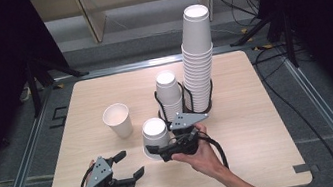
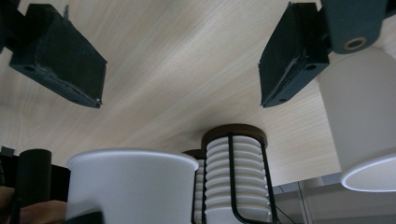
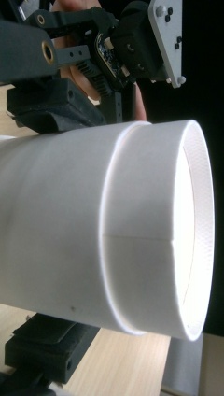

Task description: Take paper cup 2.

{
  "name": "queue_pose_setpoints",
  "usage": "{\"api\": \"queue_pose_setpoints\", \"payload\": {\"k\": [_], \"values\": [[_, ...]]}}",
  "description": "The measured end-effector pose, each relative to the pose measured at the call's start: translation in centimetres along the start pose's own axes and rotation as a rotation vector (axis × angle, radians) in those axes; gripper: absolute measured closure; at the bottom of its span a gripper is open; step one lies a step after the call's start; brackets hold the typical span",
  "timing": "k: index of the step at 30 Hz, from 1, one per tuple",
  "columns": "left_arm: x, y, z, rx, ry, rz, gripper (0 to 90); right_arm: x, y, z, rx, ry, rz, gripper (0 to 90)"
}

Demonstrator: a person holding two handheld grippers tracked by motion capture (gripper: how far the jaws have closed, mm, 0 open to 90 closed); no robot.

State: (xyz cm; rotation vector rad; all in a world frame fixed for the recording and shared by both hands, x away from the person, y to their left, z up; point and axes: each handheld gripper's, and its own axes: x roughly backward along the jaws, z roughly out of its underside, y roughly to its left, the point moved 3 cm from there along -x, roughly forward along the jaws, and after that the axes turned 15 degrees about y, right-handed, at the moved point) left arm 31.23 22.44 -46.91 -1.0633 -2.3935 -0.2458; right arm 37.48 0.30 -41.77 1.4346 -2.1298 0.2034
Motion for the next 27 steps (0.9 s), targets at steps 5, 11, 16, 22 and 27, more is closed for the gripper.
{"api": "queue_pose_setpoints", "payload": {"k": [5, 11, 16, 22, 27], "values": [[-0.2, -0.4, -0.2, -0.004, 0.000, 0.017, 14.7, -0.8, 0.5, -0.1, 0.008, 0.005, -0.014, 18.3], [-0.6, -0.7, -0.7, 0.003, -0.037, 0.039, 14.7, -1.7, 1.0, -0.2, 0.010, 0.013, -0.032, 18.3], [-0.5, -0.7, -0.9, 0.008, -0.031, 0.041, 14.4, -2.1, 1.2, -0.1, 0.016, 0.015, -0.037, 18.3], [-0.8, -0.8, -1.1, -0.002, -0.021, 0.049, 14.5, -2.5, 1.4, -0.1, 0.014, 0.021, -0.043, 18.4], [-1.5, -1.3, -1.5, 0.004, -0.026, 0.054, 10.1, -2.9, 1.6, -0.2, 0.020, 0.014, -0.056, 18.4]]}}
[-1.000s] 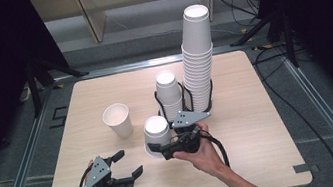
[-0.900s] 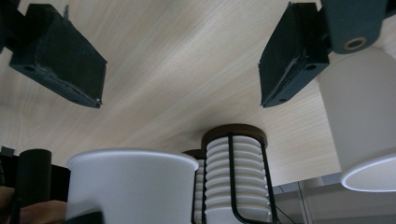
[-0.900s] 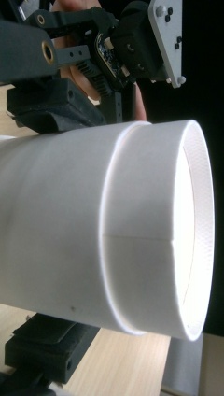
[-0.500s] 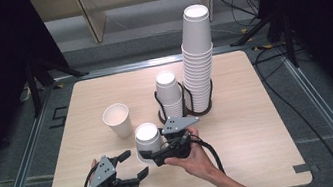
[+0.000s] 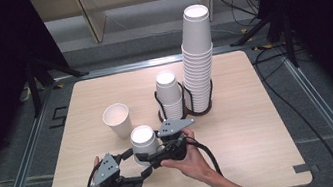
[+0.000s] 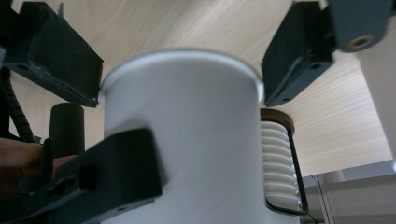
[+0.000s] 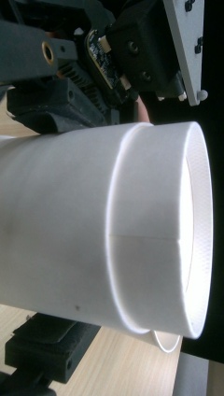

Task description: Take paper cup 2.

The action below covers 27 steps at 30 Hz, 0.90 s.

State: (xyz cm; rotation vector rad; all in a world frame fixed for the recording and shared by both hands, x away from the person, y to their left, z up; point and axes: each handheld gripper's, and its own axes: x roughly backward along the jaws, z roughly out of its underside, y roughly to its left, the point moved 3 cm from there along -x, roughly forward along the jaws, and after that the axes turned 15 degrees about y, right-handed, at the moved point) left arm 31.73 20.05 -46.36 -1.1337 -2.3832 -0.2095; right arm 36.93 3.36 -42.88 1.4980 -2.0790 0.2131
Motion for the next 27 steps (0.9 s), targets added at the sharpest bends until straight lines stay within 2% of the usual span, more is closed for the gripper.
{"api": "queue_pose_setpoints", "payload": {"k": [2, 3, 4, 7, 12, 15, 16, 17, 18, 19, 20, 21, 22, 23, 27], "values": [[-0.4, -0.1, -0.2, 0.002, -0.021, 0.003, 7.4, 0.0, 0.1, 0.0, 0.004, 0.007, 0.004, 18.5], [-0.4, -0.1, -0.3, 0.002, -0.017, -0.002, 6.8, -0.1, 0.2, 0.0, 0.000, 0.003, -0.010, 18.4], [-0.2, -0.1, -0.2, -0.002, 0.009, -0.016, 6.5, -0.1, 0.2, 0.0, 0.001, 0.004, -0.009, 18.4], [-0.5, 0.0, -0.1, 0.010, -0.011, -0.006, 5.1, -0.1, 0.3, 0.0, 0.007, -0.004, -0.005, 18.5], [-0.4, 0.0, 0.0, 0.020, 0.013, -0.010, 3.5, -0.3, 0.5, 0.1, 0.010, 0.003, -0.007, 18.5], [-0.3, 0.0, 0.0, 0.034, 0.003, 0.001, 2.4, -0.7, 1.0, 0.0, 0.004, -0.003, -0.046, 18.5], [-0.3, 0.1, 0.0, 0.037, 0.003, 0.002, 2.0, -0.8, 1.1, 0.0, 0.013, -0.007, -0.029, 18.5], [-0.3, 0.1, 0.0, 0.039, 0.000, 0.002, 1.8, -0.8, 1.3, 0.0, 0.002, 0.000, -0.035, 18.6], [-0.3, 0.1, 0.1, 0.039, 0.000, 0.003, 1.6, -0.9, 1.3, 0.0, 0.017, -0.002, -0.037, 18.6], [-0.2, 0.0, 0.0, 0.039, 0.001, 0.002, 1.6, -1.0, 1.6, 0.0, -0.006, -0.003, -0.055, 18.5], [-0.2, 0.0, 0.0, 0.041, -0.001, 0.006, 1.6, -0.9, 1.7, 0.1, -0.009, 0.010, -0.048, 18.5], [-0.2, 0.0, 0.0, 0.043, -0.002, 0.009, 1.6, -1.2, 1.8, 0.0, 0.017, -0.008, -0.066, 18.6], [-0.2, 0.0, 0.1, 0.041, -0.003, 0.008, 1.6, -1.1, 2.0, 0.0, 0.011, -0.001, -0.067, 18.6], [-0.2, 0.0, 0.1, 0.047, -0.003, 0.008, 1.5, -1.1, 2.0, 0.0, 0.025, -0.008, -0.053, 18.6], [-0.1, 0.1, 0.2, 0.059, -0.002, 0.024, 2.8, -1.1, 2.1, 0.0, 0.012, -0.009, -0.077, 18.5]]}}
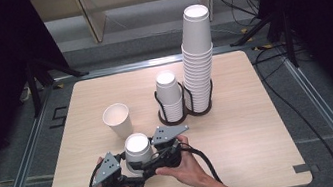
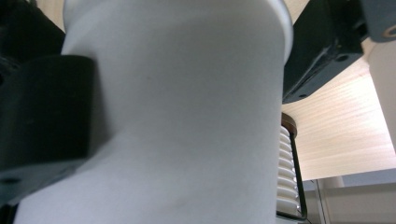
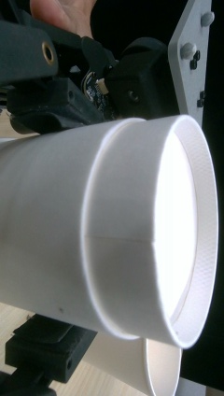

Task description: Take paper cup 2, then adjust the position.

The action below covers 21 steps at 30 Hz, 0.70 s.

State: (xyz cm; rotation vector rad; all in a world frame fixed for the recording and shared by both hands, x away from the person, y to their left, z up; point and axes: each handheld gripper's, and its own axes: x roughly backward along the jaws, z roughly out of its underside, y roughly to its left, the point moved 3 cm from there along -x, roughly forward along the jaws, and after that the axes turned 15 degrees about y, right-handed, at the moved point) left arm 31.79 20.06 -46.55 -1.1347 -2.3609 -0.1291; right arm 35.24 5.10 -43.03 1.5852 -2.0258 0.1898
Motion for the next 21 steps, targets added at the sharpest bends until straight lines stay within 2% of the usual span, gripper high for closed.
{"api": "queue_pose_setpoints", "payload": {"k": [6, 7, 8, 10, 12, 14, 16, 17, 18, 19, 21], "values": [[0.07, -0.11, -0.03, 0.006, -0.001, 0.001, 3.2, 0.02, 0.00, 0.01, 0.009, -0.003, 0.000, 18.5], [-0.01, -0.11, -0.07, 0.006, -0.015, 0.007, 3.8, 0.05, 0.03, -0.01, 0.006, -0.005, -0.003, 18.4], [0.16, -0.09, -0.06, 0.005, 0.005, -0.002, 4.2, 0.06, 0.03, -0.02, 0.006, -0.006, -0.004, 18.2], [0.17, -0.07, -0.09, -0.009, 0.001, -0.005, 5.2, 0.26, -0.10, -0.03, 0.018, 0.001, 0.026, 17.8], [0.20, -0.15, -0.08, -0.012, -0.001, -0.008, 6.6, 0.19, -0.12, -0.07, 0.020, -0.011, 0.020, 16.7], [0.18, -0.16, -0.16, -0.025, -0.018, -0.006, 7.7, 0.22, -0.03, -0.03, 0.003, -0.008, 0.003, 15.8], [0.40, -0.16, -0.21, -0.043, -0.005, -0.016, 8.6, 0.34, -0.05, -0.11, 0.008, -0.010, 0.006, 15.2], [0.36, -0.21, -0.27, -0.042, -0.016, -0.012, 8.8, 0.41, -0.09, -0.16, 0.009, -0.010, 0.004, 15.0], [0.49, -0.21, -0.30, -0.053, -0.008, -0.015, 9.0, 0.48, -0.03, -0.20, -0.003, 0.000, -0.016, 14.9], [0.52, -0.23, -0.31, -0.058, -0.006, -0.015, 9.2, 0.69, -0.08, -0.30, -0.005, 0.008, -0.009, 14.8], [0.48, -0.26, -0.28, -0.070, -0.005, -0.025, 9.5, 0.91, -0.14, -0.54, 0.012, -0.001, -0.014, 15.0]]}}
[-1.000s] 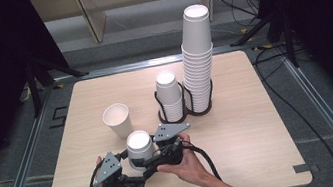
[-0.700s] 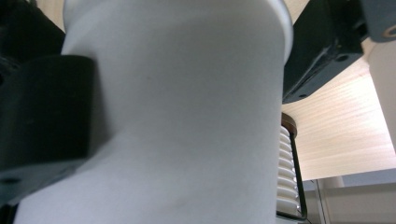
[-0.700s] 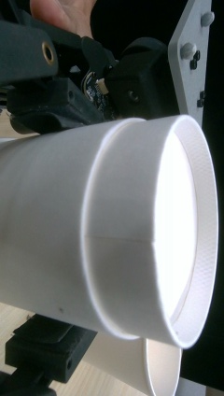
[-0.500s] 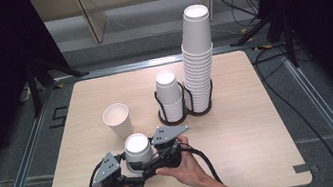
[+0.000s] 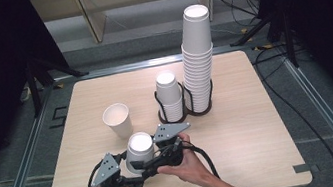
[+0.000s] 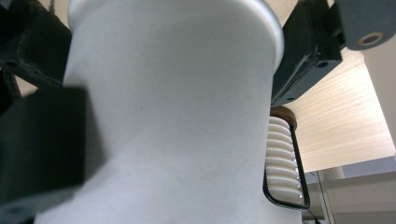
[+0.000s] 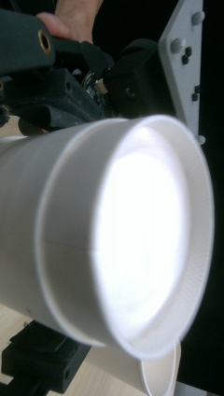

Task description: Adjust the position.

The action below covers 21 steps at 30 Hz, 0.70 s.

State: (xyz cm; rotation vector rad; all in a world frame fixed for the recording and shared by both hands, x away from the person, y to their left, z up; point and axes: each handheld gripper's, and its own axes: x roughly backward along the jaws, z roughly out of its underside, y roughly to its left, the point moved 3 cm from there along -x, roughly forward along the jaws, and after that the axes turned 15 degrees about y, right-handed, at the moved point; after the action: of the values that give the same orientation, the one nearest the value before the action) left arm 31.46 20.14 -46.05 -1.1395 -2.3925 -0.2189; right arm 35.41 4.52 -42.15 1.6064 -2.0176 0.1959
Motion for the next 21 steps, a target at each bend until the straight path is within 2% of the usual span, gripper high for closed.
{"api": "queue_pose_setpoints", "payload": {"k": [1, 3, 5, 7, 9, 10, 12, 13, 14, 15, 16, 17, 19, 21], "values": [[-0.1, 0.0, 0.0, -0.009, -0.005, 0.000, 9.6, 0.2, -0.1, -0.1, 0.006, 0.001, 0.011, 15.2], [0.0, 0.0, 0.1, -0.026, 0.017, -0.009, 10.2, 0.7, -0.1, -0.4, 0.008, -0.002, 0.015, 15.2], [-0.2, -0.1, 0.0, -0.037, -0.009, 0.005, 10.4, 1.0, -0.1, -0.7, 0.017, -0.013, 0.014, 15.2], [0.1, -0.2, 0.0, -0.056, 0.019, -0.010, 10.5, 1.5, -0.1, -1.0, 0.019, 0.000, 0.026, 15.1], [0.0, -0.2, 0.0, -0.061, 0.009, -0.005, 10.7, 1.8, -0.1, -1.3, 0.015, 0.001, 0.018, 15.2], [-0.1, -0.2, 0.0, -0.065, 0.007, -0.006, 10.7, 2.0, -0.1, -1.4, 0.026, -0.002, 0.030, 15.2], [0.0, -0.2, 0.1, -0.078, 0.033, -0.018, 10.9, 2.3, -0.2, -1.8, 0.026, -0.008, 0.034, 15.2], [-0.1, -0.3, 0.1, -0.082, 0.036, -0.020, 10.9, 2.4, -0.1, -1.9, 0.012, -0.006, 0.013, 15.2], [-0.1, -0.3, 0.1, -0.092, 0.037, -0.021, 11.0, 2.6, -0.2, -2.0, 0.029, -0.011, 0.027, 15.2], [-0.2, -0.3, 0.1, -0.097, 0.025, -0.016, 11.0, 2.8, -0.1, -2.1, 0.015, -0.003, 0.026, 15.2], [-0.2, -0.4, 0.1, -0.100, 0.023, -0.016, 11.0, 3.1, -0.3, -2.3, 0.031, -0.012, 0.033, 15.2], [-0.2, -0.4, 0.1, -0.100, 0.028, -0.019, 11.1, 3.3, -0.3, -2.5, 0.030, -0.025, 0.028, 15.2], [-0.2, -0.4, 0.2, -0.104, 0.034, -0.020, 11.1, 3.8, -0.3, -2.7, 0.030, -0.014, 0.033, 15.2], [-0.1, -0.3, 0.2, -0.115, 0.060, -0.029, 11.2, 4.2, -0.4, -2.9, 0.036, -0.018, 0.037, 15.2]]}}
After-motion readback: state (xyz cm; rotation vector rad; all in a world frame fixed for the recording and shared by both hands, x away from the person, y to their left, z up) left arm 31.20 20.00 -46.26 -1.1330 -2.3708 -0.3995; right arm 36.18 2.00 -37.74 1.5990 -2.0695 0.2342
